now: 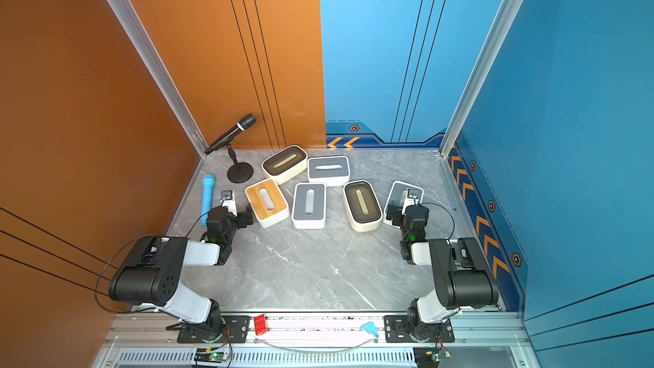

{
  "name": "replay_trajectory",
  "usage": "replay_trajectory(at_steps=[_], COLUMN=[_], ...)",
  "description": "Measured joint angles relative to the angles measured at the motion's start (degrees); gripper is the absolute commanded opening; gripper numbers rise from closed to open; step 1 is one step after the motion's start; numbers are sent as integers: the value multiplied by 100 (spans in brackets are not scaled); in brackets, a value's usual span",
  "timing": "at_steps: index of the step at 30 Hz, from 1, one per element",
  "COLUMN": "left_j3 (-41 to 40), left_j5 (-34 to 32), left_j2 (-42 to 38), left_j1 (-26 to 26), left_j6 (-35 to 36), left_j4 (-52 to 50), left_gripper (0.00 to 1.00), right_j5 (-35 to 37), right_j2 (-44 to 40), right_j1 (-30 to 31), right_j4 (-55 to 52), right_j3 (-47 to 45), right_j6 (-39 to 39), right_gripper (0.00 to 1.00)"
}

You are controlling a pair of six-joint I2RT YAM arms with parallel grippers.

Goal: Stack the tissue boxes
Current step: Pick up the tissue box from the center of the board.

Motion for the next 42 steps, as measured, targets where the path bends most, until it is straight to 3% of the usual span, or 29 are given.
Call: replay_trajectory(at_steps=[34,42], left_j3=[-7,-577], left_j5=[-151,-459], left_j2=[0,-24], left_j1=[-90,-256], left_j6=[4,22], left_j4=[20,870], left_gripper=[98,98], right_j5=[0,256], right_j2=[0,-236], right_j1=[0,0], right_j4=[0,205], right_j3=[0,-297], right_j6=[0,87], right_gripper=[100,100])
